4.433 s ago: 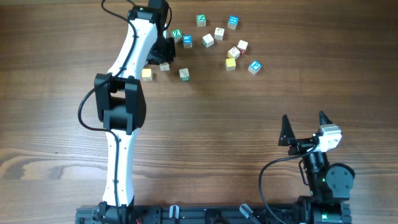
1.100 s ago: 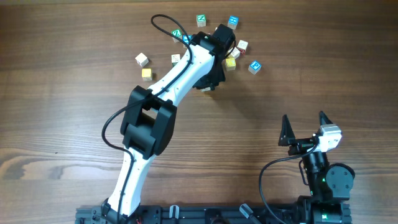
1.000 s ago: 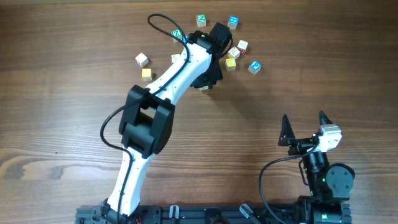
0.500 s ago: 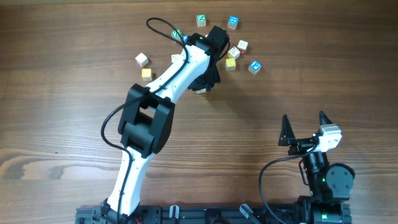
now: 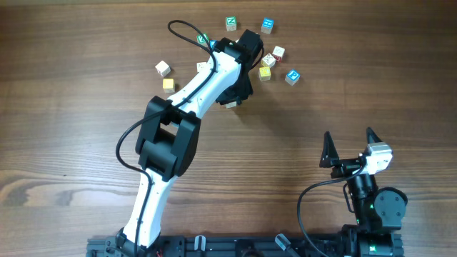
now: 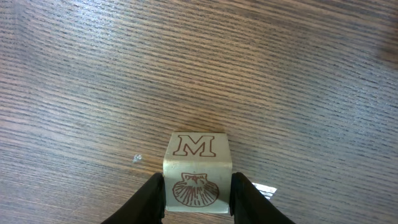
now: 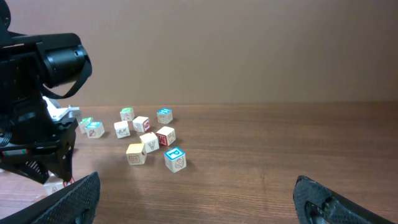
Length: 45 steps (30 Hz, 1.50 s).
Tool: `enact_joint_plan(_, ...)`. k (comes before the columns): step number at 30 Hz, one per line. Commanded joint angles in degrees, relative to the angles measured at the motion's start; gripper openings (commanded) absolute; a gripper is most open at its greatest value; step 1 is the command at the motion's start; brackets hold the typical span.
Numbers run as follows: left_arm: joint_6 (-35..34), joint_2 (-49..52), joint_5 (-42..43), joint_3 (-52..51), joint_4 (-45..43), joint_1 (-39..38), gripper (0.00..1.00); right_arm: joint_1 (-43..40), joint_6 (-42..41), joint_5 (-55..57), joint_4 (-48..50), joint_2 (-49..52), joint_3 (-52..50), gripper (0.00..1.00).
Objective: Form a tower
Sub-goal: 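Carry the M block to table center, release it, retract left arm, then reach the right gripper toward the yellow K block in the cluster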
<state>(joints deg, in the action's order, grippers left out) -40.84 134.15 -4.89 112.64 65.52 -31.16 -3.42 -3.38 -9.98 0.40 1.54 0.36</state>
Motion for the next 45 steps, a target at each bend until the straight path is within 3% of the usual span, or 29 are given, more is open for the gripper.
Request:
enact_joint_plan(1,-0.1,-0.9,-0.5,-0.6,0.0,0.2,0.33,0.1,0.3,1.0,0.2,-0.2,-0.1,1.0)
enact_joint_plan(7,-0.1,-0.9,1.4,-0.6,0.1,0.2,0.33,0.1,0.3,1.0,0.2,-0.2,-0.1,0.99)
enact_joint_plan(9,-0.1,-0.9,1.4,-0.6,0.1,0.2,0.38,0.1,0.3,1.0,0.2,-0.2,-0.1,1.0)
enact_joint_plan(14,0.5,-1.0,1.3,-0.6,-0.5,0.2,0.67,0.1,0.3,1.0,0.2,-0.2,-0.1,1.0)
enact_joint_plan(17,8.0,-2.5,1.3,2.6,-1.0,1.5,0.71,0.1,0.4,1.0,0.2,-0.2,-0.1,1.0)
enact_joint_plan(19,9.2,-5.2,1.1,6.0,-1.1,3.3,0.7,0.1,0.3,1.0,0.2,-0.2,-0.1,1.0)
enact_joint_plan(20,9.2,-6.8,1.1,7.9,-1.6,4.6,0.61,0.1,0.4,1.0,0.2,-0.2,-0.1,1.0)
enact_joint_plan(22,9.1,-9.5,1.1,10.1,-2.8,7.0,0.17,0.1,0.4,1.0,0.2,-0.2,-0.1,1.0)
enact_joint_plan(23,9.1,-10.8,1.1,10.4,-3.5,8.3,0.04,0.1,0.4,1.0,0.2,-0.2,-0.1,1.0)
enact_joint_plan(34,9.1,-13.2,1.6,10.4,7.6,26.9,0.08,0.1,0.4,1.0,0.7,-0.2,-0.1,1.0)
enact_joint_plan(36,9.1,-13.2,1.6,10.4,9.0,29.8,0.12,0.1,0.4,1.1,1.4,-0.2,-0.1,1.0)
enact_joint_plan(38,9.1,-13.2,1.6,10.4,11.4,33.4,0.23,0.1,0.3,1.0,2.2,-0.2,-0.1,1.0)
enact_joint_plan(40,9.1,-13.2,1.6,10.4,12.6,36.2,0.47,0.1,-0.2,-3.0,5.0,-0.2,0.0,1.0)
enact_joint_plan(41,9.1,-13.2,1.6,10.4,12.6,37.2,0.7,0.1,-1.2,-5.1,5.3,-0.2,0.6,1.0)
enact_joint_plan(42,9.1,-13.2,1.6,10.4,12.6,37.9,0.81,0.1,-2.9,-5.1,5.0,-0.2,1.7,1.0)
enact_joint_plan(43,9.1,-13.2,1.6,10.4,12.9,38.6,1.0,0.1,-3.7,-5.1,5.0,0.7,4.1,1.0)
enact_joint_plan(45,9.1,-13.2,1.6,10.4,13.0,38.7,1.0,0.1,-3.7,-5.2,4.6,2.4,7.2,1.0)
